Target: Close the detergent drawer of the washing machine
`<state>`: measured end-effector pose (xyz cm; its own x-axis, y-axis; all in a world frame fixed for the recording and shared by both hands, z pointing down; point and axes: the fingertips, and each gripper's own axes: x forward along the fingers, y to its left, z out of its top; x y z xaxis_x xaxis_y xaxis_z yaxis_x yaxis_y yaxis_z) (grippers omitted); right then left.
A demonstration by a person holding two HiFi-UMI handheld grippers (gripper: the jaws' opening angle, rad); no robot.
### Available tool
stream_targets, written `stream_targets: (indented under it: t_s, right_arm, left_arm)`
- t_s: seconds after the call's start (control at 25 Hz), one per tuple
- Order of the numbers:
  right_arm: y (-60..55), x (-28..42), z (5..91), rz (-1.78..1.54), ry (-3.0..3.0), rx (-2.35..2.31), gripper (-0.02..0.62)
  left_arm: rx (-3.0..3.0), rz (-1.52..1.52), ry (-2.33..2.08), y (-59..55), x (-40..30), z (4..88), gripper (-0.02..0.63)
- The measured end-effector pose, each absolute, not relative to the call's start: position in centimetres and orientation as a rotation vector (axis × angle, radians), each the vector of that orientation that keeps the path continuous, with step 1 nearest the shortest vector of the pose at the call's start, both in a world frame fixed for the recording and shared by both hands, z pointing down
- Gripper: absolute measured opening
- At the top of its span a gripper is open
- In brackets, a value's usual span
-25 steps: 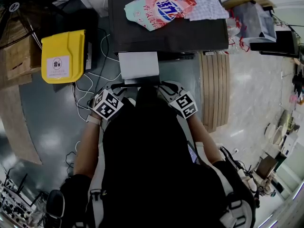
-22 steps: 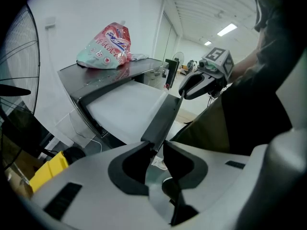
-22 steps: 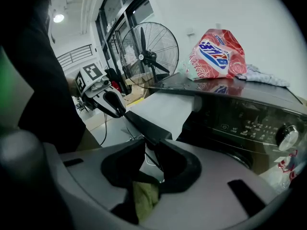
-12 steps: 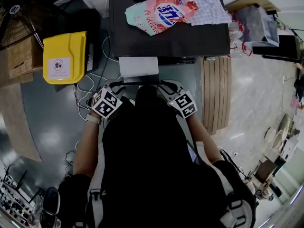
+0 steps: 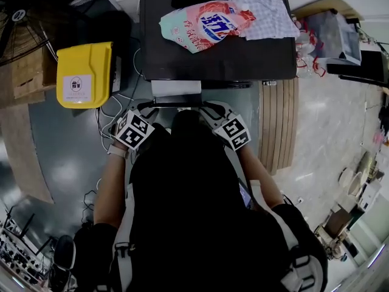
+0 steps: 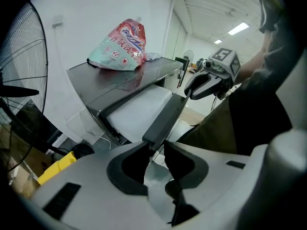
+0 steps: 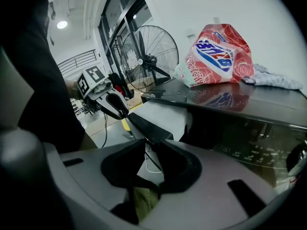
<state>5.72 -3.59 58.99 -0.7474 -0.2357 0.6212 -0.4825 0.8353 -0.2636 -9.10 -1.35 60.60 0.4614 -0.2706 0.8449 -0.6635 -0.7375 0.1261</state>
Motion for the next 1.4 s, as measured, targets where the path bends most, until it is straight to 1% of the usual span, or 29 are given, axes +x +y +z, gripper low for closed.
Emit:
stream_targets:
  t_s: [1.08,1.4]
  right_arm:
    - [-9.6,3.7,58.7,0.525,-2.485,0.388,0.095]
    - [-9.9,3.5,58.7,0.553,-2.465,0.459,0.103]
  left_arm:
    - [2.175,1.206,-0.906,-7.7,-10.9,60.6,0.118]
    - [2.21,1.15,-0.916,-8.0,-11.1,60.5,0.12]
